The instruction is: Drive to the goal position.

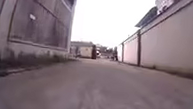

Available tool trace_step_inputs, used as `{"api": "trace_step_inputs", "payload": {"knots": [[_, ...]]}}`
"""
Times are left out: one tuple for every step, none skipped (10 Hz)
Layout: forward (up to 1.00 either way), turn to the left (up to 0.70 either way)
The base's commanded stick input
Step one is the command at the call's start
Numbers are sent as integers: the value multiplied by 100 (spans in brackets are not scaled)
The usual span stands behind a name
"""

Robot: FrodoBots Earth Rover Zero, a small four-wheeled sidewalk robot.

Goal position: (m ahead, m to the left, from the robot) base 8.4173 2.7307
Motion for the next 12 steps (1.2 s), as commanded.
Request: {"api": "trace_step_inputs", "payload": {"knots": [[100, 0], [100, 0], [100, 0], [100, 0], [100, 0], [100, 0], [100, 5], [100, 12], [100, 20], [100, 18], [100, 7], [100, 0]]}}
